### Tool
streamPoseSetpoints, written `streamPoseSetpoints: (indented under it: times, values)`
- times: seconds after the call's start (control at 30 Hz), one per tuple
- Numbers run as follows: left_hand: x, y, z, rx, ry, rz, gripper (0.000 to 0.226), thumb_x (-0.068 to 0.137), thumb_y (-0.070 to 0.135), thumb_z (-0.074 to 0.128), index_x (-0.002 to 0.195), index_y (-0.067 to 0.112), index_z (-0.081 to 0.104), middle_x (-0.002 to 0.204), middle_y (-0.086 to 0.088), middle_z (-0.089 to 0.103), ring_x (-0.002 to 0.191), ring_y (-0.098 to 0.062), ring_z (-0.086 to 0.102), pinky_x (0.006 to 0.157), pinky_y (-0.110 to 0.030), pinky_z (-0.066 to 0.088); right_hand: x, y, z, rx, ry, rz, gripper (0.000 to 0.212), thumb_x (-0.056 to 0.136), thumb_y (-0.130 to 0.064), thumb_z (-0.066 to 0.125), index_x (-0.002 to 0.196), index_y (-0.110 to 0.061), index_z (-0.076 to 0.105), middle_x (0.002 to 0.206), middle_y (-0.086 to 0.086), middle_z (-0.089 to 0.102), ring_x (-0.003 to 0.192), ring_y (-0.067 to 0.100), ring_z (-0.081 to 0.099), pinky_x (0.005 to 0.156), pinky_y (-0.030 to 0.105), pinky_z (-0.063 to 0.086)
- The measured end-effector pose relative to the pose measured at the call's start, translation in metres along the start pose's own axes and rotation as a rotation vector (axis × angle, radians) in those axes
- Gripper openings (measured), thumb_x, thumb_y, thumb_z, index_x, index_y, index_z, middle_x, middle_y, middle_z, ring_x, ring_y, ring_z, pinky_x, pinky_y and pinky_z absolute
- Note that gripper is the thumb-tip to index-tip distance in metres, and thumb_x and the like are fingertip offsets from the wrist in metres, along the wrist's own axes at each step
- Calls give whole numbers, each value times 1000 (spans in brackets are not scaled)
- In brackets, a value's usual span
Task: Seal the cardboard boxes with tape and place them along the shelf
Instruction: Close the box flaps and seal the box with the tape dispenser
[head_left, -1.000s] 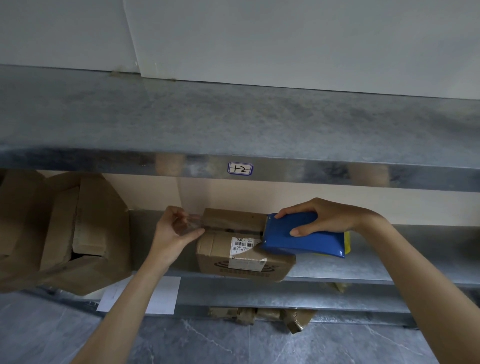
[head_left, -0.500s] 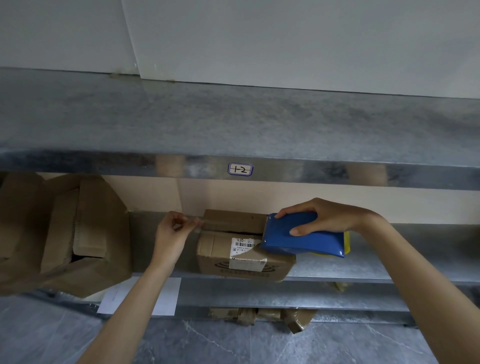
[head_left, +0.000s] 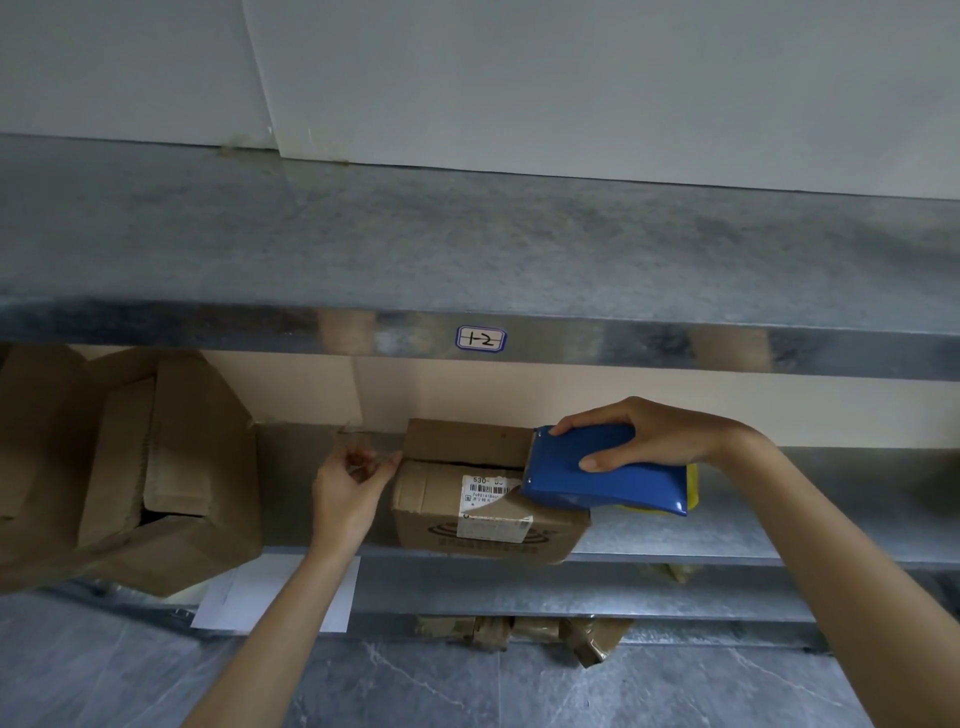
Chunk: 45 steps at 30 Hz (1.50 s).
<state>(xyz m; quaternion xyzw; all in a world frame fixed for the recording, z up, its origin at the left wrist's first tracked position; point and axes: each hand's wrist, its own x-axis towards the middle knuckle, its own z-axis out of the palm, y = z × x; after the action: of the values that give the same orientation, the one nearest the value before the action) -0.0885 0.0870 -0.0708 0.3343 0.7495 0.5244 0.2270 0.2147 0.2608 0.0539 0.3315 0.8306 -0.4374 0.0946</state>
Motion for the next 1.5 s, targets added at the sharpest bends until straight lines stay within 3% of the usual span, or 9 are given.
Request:
streamPoseSetpoints:
  times: [0.2,0.4,0.6,0.8,0.97,1.13,1.2,1.3,1.5]
  values:
    - [-2,-8,4,39,-25,75,14,91,27,69,83,25,57,80,6,63,75,0,60,69,-18,43,0,1,0,-11,4,-4,42,83,-58,67,123,-61,54,127,-43,49,113,-15,49,96,17,40]
    - [4,-14,3,-4,-131,-12,37,95,25,64,127,32,48,92,12,62,85,-2,59,73,-13,43,-1,1,2,-5,14,-14,44,80,-59,69,122,-60,55,128,-41,50,117,-12,49,100,18,40]
    - [0,-22,6,126,-113,36,30,93,18,67,121,17,56,95,10,61,86,-2,58,85,-29,49,-1,0,3,-5,14,-24,43,81,-58,69,122,-60,55,128,-42,49,116,-14,48,96,16,39]
    - [2,-24,6,223,-125,60,31,87,12,73,114,13,58,92,4,62,85,-13,60,82,-28,50,-2,0,2,-9,17,-15,43,81,-59,68,121,-62,55,125,-44,49,113,-15,49,95,17,40]
    - [2,-5,-3,145,-13,219,19,87,27,71,102,25,60,91,24,61,83,8,61,74,-1,42,-3,-1,3,-6,24,-15,42,81,-57,69,121,-61,55,124,-45,49,112,-16,49,93,14,40]
    - [7,28,-1,190,-376,322,62,75,66,64,129,38,51,136,31,43,121,23,36,102,-11,31,-5,-2,4,2,31,-15,42,79,-57,69,120,-61,56,124,-45,49,113,-17,48,93,9,38]
    - [11,36,3,418,-572,391,98,61,80,65,145,38,38,155,29,20,144,8,12,115,-26,18,-7,-4,5,2,30,-17,43,77,-58,68,119,-62,56,124,-45,49,113,-17,48,93,8,39]
    - [17,39,10,669,-739,456,131,48,86,70,155,38,12,161,27,-9,147,1,-18,115,-36,8,-8,-5,6,3,36,-23,44,78,-56,69,120,-61,57,128,-41,50,114,-16,48,94,8,40]
    - [19,36,17,688,-674,540,127,48,72,82,152,32,21,150,13,19,141,-11,16,113,-41,36,-12,-7,11,-7,59,-39,44,78,-57,70,120,-60,57,125,-42,50,115,-18,47,91,5,40]
